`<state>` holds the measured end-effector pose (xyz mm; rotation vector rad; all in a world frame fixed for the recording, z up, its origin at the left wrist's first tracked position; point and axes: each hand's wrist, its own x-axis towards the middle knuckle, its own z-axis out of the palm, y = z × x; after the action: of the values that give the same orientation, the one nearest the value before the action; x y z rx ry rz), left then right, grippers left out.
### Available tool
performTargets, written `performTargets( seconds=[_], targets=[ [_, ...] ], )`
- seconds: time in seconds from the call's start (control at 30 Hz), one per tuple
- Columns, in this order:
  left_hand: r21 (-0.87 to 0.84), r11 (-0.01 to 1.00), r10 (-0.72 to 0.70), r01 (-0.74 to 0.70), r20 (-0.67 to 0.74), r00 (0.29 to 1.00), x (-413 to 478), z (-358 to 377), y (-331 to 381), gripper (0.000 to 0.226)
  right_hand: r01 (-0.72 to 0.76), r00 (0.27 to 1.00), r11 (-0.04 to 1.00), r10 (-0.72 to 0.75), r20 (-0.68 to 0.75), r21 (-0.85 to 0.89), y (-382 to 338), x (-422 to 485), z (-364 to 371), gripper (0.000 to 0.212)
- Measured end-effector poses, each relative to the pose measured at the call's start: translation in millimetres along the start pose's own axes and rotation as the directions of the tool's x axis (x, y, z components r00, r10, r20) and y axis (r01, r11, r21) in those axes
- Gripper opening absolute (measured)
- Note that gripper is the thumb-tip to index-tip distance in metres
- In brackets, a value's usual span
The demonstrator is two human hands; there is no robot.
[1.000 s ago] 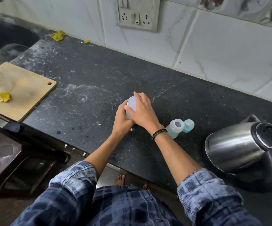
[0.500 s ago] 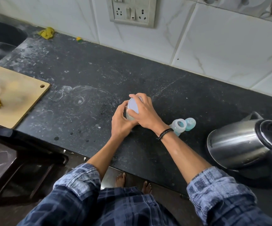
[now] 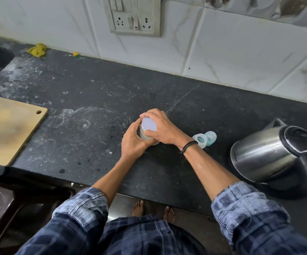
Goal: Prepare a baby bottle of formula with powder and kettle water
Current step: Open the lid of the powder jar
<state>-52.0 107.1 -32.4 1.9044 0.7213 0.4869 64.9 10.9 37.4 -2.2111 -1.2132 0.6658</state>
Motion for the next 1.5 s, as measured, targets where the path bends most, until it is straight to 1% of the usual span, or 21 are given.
performTargets(
  seconds=[0.1,0.17,0.2,0.3,0.37,0.43,0.5,0.57,0.67,0.7,0.73,0.8,0.87,0.93,0.97,1.1,1.17,1.23,1.33,1.4,1.5],
  targets=[
    [0.004,1.000,-0.013,0.013,0.026,1.000,0,-1,-1,0.098,-0.030,1.000,0.999,0.030,0.007,0.012,-5,1,-2,0.052],
    [0.002,1.000,-0.017,0.017,0.037,0.999,0,-1,-2,0.096,-0.064,0.998,0.998,0.064,-0.003,-0.002,-9,1,1,0.056],
    [0.000,1.000,-0.011,0.011,0.043,0.999,0,-1,-2,0.094,-0.091,0.996,0.996,0.090,-0.021,-0.027,-12,0,3,0.062],
    [-0.004,1.000,0.006,-0.006,0.049,0.999,2,-2,-1,0.087,-0.218,0.970,0.956,0.190,-0.155,-0.198,-18,0,8,0.085],
    [-0.003,1.000,0.005,-0.005,0.047,0.999,3,-2,-2,0.088,-0.260,0.954,0.925,0.203,-0.220,-0.276,-21,1,8,0.087],
    [0.004,1.000,0.001,-0.002,0.048,0.999,3,-1,-2,0.090,-0.244,0.960,0.921,0.185,-0.210,-0.305,-23,2,6,0.083],
    [0.015,1.000,0.006,-0.007,0.053,0.999,3,-1,-4,0.090,-0.208,0.975,0.931,0.172,-0.142,-0.299,-24,4,1,0.078],
    [0.032,0.999,0.001,-0.003,0.057,0.998,4,-1,-4,0.091,-0.170,0.985,0.953,0.162,-0.055,-0.251,-23,5,-7,0.077],
    [0.051,0.999,-0.014,0.011,0.060,0.998,4,-2,-3,0.091,-0.153,0.986,0.974,0.162,0.042,-0.170,-21,6,-14,0.083],
    [0.057,0.998,-0.018,0.014,0.061,0.998,4,-3,-2,0.091,-0.157,0.985,0.971,0.166,0.034,-0.182,-21,6,-14,0.084],
    [0.060,0.998,-0.018,0.014,0.064,0.998,4,-3,-1,0.092,-0.175,0.984,0.961,0.178,-0.006,-0.212,-22,5,-13,0.085],
    [0.066,0.998,-0.005,0.000,0.073,0.997,3,-4,-1,0.093,-0.247,0.967,0.925,0.216,-0.137,-0.289,-24,3,-8,0.085],
    [0.077,0.997,-0.003,-0.003,0.078,0.997,3,-4,0,0.092,-0.273,0.955,0.906,0.214,-0.204,-0.325,-23,2,-4,0.082],
    [0.083,0.997,-0.007,0.001,0.081,0.997,3,-5,2,0.089,-0.234,0.966,0.921,0.183,-0.185,-0.313,-22,2,-3,0.076],
    [0.085,0.996,-0.013,0.006,0.081,0.997,3,-6,2,0.088,-0.203,0.975,0.931,0.165,-0.146,-0.304,-22,4,-4,0.075],
    [0.081,0.996,-0.027,0.021,0.070,0.997,2,-5,3,0.089,-0.131,0.991,0.965,0.135,0.002,-0.226,-21,6,-13,0.082],
    [0.082,0.996,-0.026,0.021,0.067,0.997,2,-3,3,0.093,-0.128,0.992,0.973,0.128,-0.014,-0.192,-20,2,-14,0.089],
    [0.088,0.996,-0.017,0.010,0.069,0.997,2,-3,3,0.094,-0.149,0.988,0.970,0.136,-0.078,-0.195,-18,-4,-10,0.093],
    [0.094,0.996,-0.017,0.010,0.074,0.997,3,-3,3,0.097,-0.154,0.980,0.950,0.113,-0.162,-0.273,-17,-8,-5,0.082],
    [0.088,0.996,-0.021,0.015,0.079,0.997,3,-3,3,0.097,-0.125,0.985,0.959,0.091,-0.144,-0.256,-18,-9,-6,0.075],
    [0.067,0.997,-0.030,0.024,0.088,0.996,1,-4,3,0.094,-0.094,0.995,0.972,0.081,-0.066,-0.217,-22,-8,-8,0.077]
  ],
)
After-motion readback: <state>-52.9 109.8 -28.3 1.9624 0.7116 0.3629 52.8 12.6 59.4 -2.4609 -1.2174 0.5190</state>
